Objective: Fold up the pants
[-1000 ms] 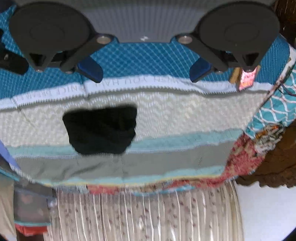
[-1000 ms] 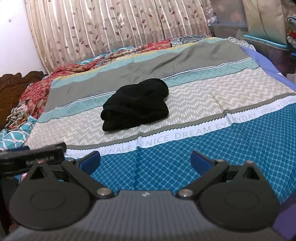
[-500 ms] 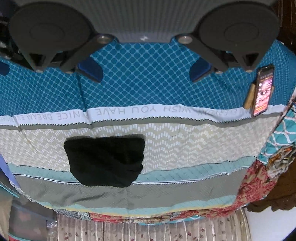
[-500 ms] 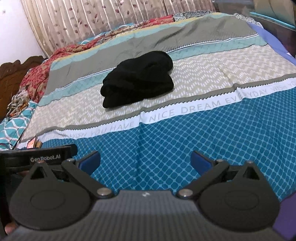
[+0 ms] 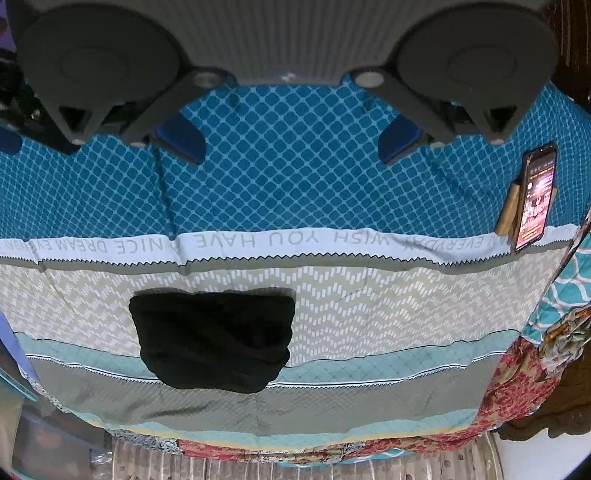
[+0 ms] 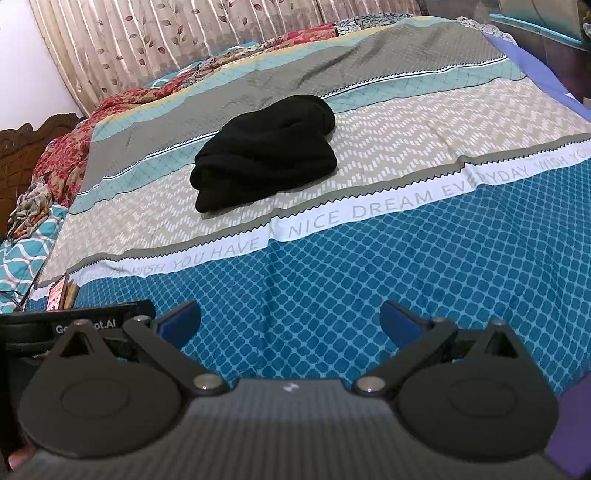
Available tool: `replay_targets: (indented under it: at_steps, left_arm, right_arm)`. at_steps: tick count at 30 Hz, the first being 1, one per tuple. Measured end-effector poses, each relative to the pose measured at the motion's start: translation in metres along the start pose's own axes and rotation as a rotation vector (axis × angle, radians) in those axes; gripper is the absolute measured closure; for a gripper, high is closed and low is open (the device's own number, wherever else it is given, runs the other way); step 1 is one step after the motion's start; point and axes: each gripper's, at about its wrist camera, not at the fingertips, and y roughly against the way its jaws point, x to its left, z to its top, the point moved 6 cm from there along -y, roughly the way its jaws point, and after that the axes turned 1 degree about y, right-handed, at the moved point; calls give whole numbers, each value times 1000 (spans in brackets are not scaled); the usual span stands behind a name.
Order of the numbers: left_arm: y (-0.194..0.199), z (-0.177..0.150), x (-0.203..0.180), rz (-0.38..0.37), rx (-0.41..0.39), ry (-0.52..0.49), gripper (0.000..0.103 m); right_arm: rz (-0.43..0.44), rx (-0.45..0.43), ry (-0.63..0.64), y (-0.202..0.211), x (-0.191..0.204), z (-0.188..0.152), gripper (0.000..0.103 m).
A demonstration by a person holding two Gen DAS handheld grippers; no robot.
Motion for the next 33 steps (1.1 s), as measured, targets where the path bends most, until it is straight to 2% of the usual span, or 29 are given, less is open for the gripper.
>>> replay_targets:
  at_steps: [15, 29, 33]
  left_arm:
    - [1, -1, 0, -2, 2, 9, 0]
    - [-6, -9, -3, -16, 52, 30, 0]
    - [-5, -10, -4, -17, 39, 24, 0]
  right_arm:
    - [2, 18, 2, 1, -2, -1, 0]
    - [-15, 21, 15, 5, -5, -2, 0]
    - [-25, 9, 27, 10, -6, -2, 0]
